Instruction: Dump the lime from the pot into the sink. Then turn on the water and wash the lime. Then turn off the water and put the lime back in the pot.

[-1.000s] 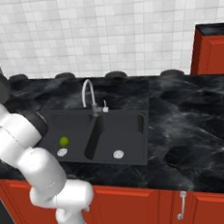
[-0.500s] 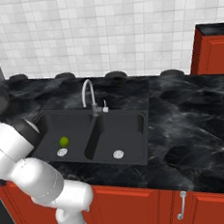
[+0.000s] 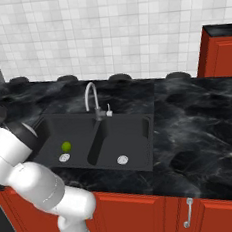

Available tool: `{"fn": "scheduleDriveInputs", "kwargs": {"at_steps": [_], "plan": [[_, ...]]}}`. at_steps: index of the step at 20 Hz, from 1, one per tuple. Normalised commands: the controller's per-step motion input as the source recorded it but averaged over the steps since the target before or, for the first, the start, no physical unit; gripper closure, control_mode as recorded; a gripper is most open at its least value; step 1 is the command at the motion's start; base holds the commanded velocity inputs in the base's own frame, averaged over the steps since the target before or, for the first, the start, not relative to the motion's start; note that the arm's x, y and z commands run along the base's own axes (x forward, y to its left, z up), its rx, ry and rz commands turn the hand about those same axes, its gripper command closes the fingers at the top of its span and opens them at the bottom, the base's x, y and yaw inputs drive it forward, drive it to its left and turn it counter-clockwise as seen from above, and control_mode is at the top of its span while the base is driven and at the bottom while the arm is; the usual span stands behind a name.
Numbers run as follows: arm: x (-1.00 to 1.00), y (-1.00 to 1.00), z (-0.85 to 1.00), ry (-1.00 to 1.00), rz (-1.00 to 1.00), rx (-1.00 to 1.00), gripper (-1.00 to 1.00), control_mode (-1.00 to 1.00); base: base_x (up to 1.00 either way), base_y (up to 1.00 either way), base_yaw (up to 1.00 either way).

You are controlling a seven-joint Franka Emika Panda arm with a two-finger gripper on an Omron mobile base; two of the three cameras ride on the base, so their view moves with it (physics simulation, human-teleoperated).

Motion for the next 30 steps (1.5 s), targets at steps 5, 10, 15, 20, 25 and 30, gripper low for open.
{"fn": "scheduleDriveInputs", "kwargs": {"at_steps": [5,10,15,20,25,30], "plan": [[-0.83,-0.05,-0.26,0.08,0.05,-0.11,1.00,-1.00,0.00,0.00,0.00],[-0.17,-0.23,-0.40,0.06,0.06,-0.09,1.00,-1.00,0.00,0.00,0.00],[0.00,-0.16,-0.51,0.00,0.11,-0.04,1.00,-1.00,0.00,0.00,0.00],[0.00,0.00,-0.51,0.04,0.15,0.00,1.00,-1.00,0.00,0.00,0.00],[0.12,0.00,-0.41,0.09,0.17,0.00,1.00,-1.00,0.00,0.00,0.00],[0.43,0.10,-0.23,0.02,0.15,0.00,1.00,-1.00,0.00,0.00,0.00]]}}
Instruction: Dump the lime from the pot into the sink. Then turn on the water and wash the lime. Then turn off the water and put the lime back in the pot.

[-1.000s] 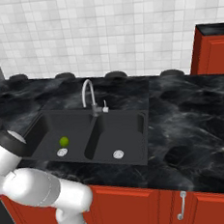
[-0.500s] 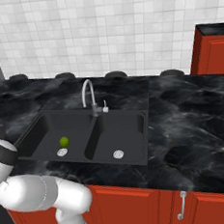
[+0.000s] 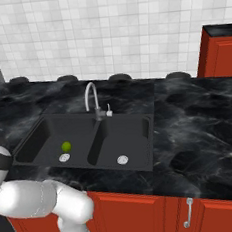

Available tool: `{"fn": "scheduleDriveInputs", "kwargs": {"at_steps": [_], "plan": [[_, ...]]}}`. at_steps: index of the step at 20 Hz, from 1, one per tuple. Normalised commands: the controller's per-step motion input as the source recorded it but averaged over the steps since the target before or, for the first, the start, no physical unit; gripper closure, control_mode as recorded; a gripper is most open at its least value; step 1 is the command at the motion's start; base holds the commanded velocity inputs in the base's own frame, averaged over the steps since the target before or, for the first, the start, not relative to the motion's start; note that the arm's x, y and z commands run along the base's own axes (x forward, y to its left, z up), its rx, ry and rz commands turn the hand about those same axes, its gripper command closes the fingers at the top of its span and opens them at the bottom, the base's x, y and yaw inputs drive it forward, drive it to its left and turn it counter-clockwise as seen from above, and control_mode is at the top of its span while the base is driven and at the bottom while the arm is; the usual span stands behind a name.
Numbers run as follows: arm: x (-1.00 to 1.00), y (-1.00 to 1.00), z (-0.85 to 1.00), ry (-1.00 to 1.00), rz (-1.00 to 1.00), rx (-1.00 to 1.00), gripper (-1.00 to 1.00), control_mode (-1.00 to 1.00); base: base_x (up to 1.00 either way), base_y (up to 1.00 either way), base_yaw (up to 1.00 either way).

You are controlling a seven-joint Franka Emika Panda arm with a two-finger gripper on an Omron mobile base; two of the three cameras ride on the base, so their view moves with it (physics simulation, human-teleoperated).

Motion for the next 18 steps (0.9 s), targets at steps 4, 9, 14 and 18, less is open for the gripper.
{"fn": "scheduleDriveInputs", "kwargs": {"at_steps": [4,9,14,18], "plan": [[0.34,0.27,-0.05,0.00,0.13,0.00,1.00,-1.00,0.00,0.00,0.00],[0.17,0.40,-0.01,0.00,0.12,0.00,1.00,-1.00,0.00,0.00,0.00],[0.22,0.29,-0.17,0.05,0.07,0.00,1.00,-1.00,0.00,0.00,0.00],[0.04,0.06,-0.18,0.08,0.05,0.00,-1.00,-1.00,0.00,0.00,0.00]]}}
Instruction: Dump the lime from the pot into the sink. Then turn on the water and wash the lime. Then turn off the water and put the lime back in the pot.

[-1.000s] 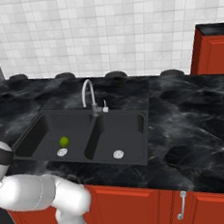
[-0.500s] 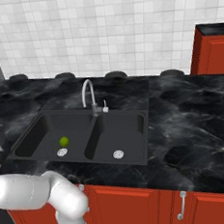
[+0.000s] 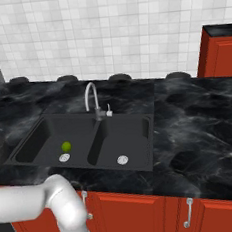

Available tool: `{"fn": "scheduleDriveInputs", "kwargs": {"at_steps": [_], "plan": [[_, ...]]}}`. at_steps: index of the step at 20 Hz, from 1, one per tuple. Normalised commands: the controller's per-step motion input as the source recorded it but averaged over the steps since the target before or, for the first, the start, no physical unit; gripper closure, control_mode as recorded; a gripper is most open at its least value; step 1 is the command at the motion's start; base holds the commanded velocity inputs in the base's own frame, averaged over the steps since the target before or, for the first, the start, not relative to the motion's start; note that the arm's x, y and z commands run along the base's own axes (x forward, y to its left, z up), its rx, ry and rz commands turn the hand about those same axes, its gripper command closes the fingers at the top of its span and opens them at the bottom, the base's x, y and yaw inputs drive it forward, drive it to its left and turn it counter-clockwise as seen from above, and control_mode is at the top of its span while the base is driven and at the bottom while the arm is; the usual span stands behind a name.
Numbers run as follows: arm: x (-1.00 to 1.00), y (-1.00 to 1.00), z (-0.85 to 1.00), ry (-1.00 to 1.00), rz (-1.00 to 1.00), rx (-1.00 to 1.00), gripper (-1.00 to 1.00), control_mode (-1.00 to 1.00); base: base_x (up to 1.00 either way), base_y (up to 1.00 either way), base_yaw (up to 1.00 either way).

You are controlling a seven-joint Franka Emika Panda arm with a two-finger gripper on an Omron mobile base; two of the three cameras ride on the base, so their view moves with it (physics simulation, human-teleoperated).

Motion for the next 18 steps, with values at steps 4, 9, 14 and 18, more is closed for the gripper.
{"fn": "scheduleDriveInputs", "kwargs": {"at_steps": [4,9,14,18], "plan": [[-0.06,-0.24,0.00,0.03,0.06,0.00,-1.00,-1.00,0.00,0.00,0.00],[-0.42,-0.57,0.12,0.00,0.04,0.00,-1.00,-1.00,0.00,0.00,0.00],[-0.44,-0.65,0.42,0.00,0.00,0.01,-1.00,-1.00,0.00,0.00,0.00],[-0.07,-0.43,0.70,-0.03,0.02,0.14,-1.00,-1.00,0.00,0.00,0.00]]}}
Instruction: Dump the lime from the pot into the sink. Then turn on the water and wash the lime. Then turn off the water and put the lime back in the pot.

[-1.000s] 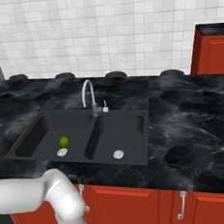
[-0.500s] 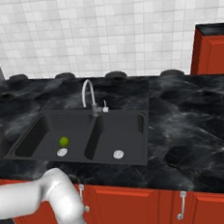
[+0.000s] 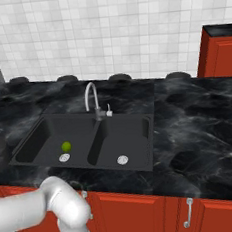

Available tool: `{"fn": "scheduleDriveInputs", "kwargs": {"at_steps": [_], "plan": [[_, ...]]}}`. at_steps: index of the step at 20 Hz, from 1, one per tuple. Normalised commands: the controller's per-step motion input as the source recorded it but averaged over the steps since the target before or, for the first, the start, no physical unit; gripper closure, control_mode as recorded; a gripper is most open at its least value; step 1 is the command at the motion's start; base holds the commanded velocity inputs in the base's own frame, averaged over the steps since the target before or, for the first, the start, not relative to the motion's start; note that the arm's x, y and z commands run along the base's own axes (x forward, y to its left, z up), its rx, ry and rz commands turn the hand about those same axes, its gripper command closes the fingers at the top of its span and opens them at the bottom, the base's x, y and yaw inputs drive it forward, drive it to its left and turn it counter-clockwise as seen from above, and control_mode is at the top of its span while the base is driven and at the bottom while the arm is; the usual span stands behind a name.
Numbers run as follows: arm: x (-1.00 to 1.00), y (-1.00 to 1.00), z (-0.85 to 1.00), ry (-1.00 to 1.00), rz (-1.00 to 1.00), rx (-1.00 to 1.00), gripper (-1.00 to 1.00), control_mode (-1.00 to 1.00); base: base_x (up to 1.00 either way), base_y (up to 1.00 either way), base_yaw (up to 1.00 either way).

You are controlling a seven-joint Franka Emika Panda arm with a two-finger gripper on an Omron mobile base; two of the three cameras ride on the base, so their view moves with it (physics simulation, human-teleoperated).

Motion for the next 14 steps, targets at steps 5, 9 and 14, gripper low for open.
{"fn": "scheduleDriveInputs", "kwargs": {"at_steps": [5,9,14], "plan": [[0.03,-0.30,0.70,-0.07,0.07,0.24,-1.00,-1.00,0.00,0.00,0.00],[0.02,-0.40,0.66,-0.14,0.09,0.18,-1.00,-1.00,0.00,0.00,0.00],[-0.08,-0.65,0.67,-0.24,0.11,0.01,-1.00,-1.00,0.00,0.00,0.00]]}}
